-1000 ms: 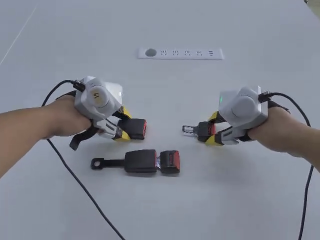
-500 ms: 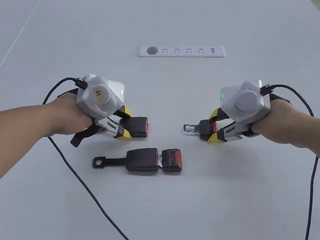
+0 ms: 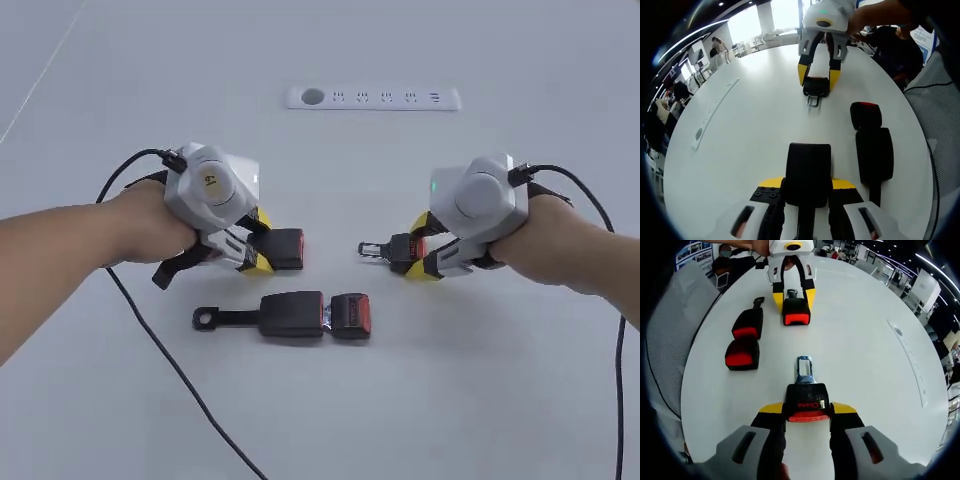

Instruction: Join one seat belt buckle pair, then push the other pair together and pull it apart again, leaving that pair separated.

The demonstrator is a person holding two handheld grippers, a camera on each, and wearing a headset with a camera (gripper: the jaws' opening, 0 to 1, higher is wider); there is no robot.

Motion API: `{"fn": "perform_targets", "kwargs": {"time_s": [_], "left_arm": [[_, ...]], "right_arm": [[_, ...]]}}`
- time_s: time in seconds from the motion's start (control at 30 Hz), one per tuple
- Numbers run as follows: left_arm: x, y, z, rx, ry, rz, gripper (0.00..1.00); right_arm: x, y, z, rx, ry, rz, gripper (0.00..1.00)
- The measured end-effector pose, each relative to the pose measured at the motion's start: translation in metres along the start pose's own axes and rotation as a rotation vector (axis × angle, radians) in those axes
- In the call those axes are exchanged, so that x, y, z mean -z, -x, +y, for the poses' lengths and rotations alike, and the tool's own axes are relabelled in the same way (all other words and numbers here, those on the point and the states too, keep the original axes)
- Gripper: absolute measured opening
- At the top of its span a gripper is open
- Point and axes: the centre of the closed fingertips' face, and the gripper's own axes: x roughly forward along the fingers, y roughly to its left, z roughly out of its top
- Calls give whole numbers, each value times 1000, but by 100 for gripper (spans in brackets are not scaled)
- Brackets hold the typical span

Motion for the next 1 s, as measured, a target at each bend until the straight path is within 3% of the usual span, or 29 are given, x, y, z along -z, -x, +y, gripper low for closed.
{"fn": "perform_targets", "kwargs": {"time_s": [0.83, 1.0], "left_arm": [[0, 0, 0, 0, 21, 10, 33], [0, 0, 0, -5, 23, 22, 33]], "right_arm": [[-54, -35, 1, -5, 61, -42, 32], [-59, -38, 5, -28, 91, -41, 31]]}}
